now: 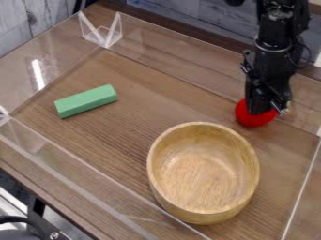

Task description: Move the red object to the left side of the table

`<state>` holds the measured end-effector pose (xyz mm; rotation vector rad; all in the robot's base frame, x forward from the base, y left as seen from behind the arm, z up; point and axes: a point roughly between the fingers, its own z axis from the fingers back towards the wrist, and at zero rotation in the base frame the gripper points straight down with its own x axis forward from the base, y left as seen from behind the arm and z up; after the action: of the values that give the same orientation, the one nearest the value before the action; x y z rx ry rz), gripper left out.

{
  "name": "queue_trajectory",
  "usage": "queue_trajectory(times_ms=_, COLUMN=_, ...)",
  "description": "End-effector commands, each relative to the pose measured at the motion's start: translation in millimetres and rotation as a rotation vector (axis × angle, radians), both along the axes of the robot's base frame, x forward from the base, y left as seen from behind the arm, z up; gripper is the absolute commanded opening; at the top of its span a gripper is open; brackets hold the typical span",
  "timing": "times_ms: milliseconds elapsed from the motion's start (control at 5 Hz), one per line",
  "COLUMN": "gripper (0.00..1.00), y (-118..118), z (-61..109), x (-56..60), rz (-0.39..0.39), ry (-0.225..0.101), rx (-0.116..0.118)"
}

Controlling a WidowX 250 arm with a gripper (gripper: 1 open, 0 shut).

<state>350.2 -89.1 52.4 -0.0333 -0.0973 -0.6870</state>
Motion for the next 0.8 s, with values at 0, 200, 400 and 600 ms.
queue_trajectory(times_ms=0, gripper=1.00, y=-1, z=20.4, x=-3.7, rz=0.009, ry=-0.062, rx=-0.008)
queue_trajectory(times_ms=200, gripper=1.00, y=0, z=23.8, x=-10.8, rz=0.044, ry=-0.071, rx=0.000)
queue_trajectory(times_ms=400, gripper=1.00, y=-1, z=28.8, x=-8.5, rz=0.114, ry=-0.089, rx=0.013)
queue_trajectory(times_ms=600, gripper=1.00, y=-2, z=32.0, x=-4.5, rz=0.169, ry=-0.109, rx=0.020)
